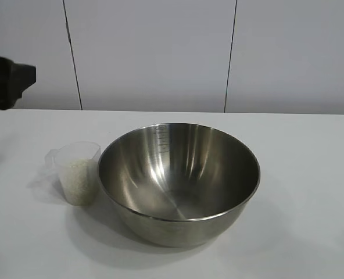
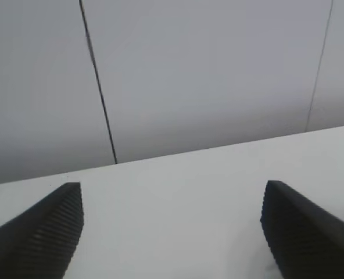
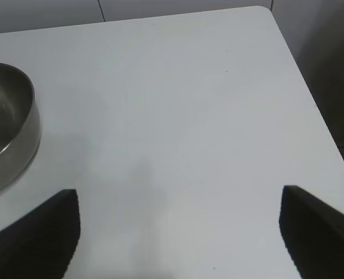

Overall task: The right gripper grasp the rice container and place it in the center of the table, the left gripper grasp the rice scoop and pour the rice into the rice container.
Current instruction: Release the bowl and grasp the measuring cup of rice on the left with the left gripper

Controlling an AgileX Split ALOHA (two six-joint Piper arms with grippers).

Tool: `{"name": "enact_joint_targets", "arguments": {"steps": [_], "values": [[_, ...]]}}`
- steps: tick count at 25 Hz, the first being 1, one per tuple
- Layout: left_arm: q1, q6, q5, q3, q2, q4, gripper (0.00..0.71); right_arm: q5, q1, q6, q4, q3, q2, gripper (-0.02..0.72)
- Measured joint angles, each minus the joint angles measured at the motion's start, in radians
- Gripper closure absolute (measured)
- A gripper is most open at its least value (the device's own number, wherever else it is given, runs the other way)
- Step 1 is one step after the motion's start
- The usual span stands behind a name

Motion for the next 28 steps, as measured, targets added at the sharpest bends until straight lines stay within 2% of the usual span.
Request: {"name": "enact_joint_targets", "arguments": {"steps": [3, 6, 9, 15, 28], "values": [[0.000, 0.031, -0.165, 0.104, 0.026, 0.001, 0.136, 0.000, 0.000, 0.000, 0.000, 0.000, 0.000, 0.064], [0.000, 0.039, -0.187, 0.168, 0.117, 0.000, 0.149, 0.000, 0.000, 0.000, 0.000, 0.000, 0.000, 0.064], [0.000, 0.038, -0.187, 0.181, 0.216, 0.001, 0.152, 0.000, 0.000, 0.000, 0.000, 0.000, 0.000, 0.064], [0.000, 0.050, -0.194, 0.174, 0.323, -0.002, 0.181, -0.002, 0.000, 0.000, 0.000, 0.000, 0.000, 0.064], [0.001, 0.101, -0.209, 0.030, 0.504, 0.002, 0.194, -0.001, 0.000, 0.000, 0.000, 0.000, 0.000, 0.064]]}}
